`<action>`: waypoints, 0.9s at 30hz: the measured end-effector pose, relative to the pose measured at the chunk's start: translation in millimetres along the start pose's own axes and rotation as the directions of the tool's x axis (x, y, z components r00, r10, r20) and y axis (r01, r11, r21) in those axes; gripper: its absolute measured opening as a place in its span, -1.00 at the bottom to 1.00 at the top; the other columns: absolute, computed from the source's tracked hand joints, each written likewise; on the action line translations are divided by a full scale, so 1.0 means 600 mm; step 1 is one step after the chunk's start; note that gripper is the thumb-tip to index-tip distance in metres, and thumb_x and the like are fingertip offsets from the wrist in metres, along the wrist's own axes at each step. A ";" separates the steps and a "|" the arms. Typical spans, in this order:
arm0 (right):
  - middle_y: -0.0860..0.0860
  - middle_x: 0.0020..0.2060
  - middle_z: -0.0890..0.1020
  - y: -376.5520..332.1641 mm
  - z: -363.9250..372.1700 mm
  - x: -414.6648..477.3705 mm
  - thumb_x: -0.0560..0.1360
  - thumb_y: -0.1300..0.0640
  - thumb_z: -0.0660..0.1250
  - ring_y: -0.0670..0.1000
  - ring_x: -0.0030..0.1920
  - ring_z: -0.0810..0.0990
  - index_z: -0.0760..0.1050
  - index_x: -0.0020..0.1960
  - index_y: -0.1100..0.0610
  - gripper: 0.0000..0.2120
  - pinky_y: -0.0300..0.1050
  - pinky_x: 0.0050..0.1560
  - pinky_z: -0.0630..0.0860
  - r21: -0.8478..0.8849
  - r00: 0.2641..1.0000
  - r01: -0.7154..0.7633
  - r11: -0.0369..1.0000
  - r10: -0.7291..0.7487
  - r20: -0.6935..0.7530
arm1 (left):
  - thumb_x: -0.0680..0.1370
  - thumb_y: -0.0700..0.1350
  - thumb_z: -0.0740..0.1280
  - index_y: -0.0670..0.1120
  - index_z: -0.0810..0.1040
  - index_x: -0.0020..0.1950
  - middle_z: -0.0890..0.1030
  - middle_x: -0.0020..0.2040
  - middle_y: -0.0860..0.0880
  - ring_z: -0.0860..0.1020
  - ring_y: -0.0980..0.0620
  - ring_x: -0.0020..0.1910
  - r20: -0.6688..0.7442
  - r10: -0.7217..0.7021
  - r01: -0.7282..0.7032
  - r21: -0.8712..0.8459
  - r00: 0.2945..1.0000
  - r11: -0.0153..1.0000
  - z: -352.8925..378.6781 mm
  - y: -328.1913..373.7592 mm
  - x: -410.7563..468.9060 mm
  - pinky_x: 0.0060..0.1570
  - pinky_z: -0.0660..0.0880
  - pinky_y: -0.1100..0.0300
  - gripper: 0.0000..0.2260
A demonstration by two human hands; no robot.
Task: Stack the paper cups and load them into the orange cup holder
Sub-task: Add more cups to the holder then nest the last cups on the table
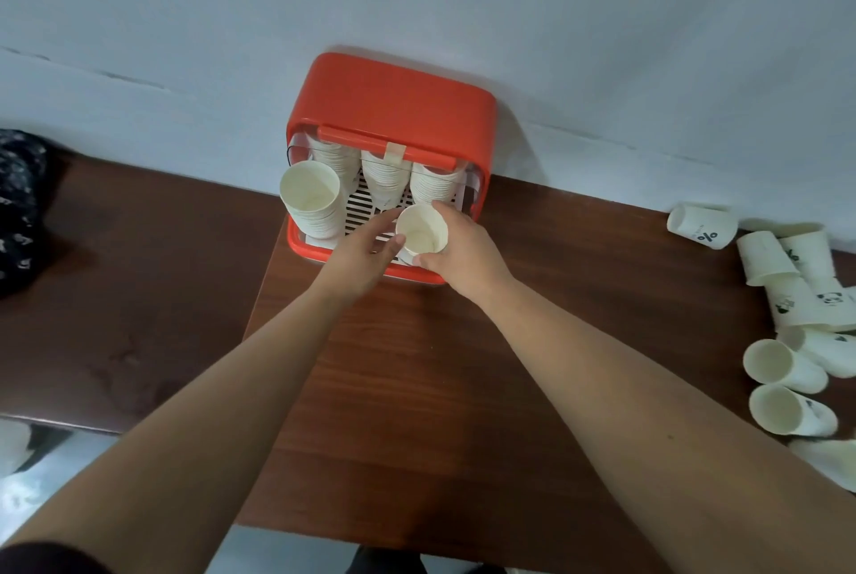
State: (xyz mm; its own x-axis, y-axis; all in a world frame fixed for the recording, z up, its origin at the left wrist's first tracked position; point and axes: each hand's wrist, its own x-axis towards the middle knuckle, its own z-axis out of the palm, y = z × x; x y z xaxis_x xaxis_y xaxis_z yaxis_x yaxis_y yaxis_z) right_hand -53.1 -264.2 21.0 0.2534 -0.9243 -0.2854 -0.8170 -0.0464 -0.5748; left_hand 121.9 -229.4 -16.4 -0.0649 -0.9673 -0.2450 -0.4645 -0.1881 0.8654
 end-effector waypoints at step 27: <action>0.17 0.36 0.40 0.506 -0.368 -0.297 0.56 -0.02 0.35 0.16 0.27 0.50 0.36 0.45 0.20 -0.45 0.09 0.32 0.44 -0.057 0.839 -0.501 0.863 0.468 -0.278 | 0.61 -0.02 0.31 -0.13 0.50 0.30 0.48 0.20 -0.09 0.51 -0.09 0.22 0.340 0.100 -0.263 0.477 0.935 0.839 0.396 0.296 0.071 0.29 0.43 0.03 -0.69</action>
State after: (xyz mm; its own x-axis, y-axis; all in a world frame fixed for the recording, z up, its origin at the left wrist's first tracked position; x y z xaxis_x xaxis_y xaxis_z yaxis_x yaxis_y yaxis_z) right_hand -460.9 -197.5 66.6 -0.3142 -0.9022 -0.2953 -0.8621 0.4014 -0.3092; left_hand -173.2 -263.4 22.8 -0.4068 -0.8658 -0.2915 -0.7941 0.1774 0.5813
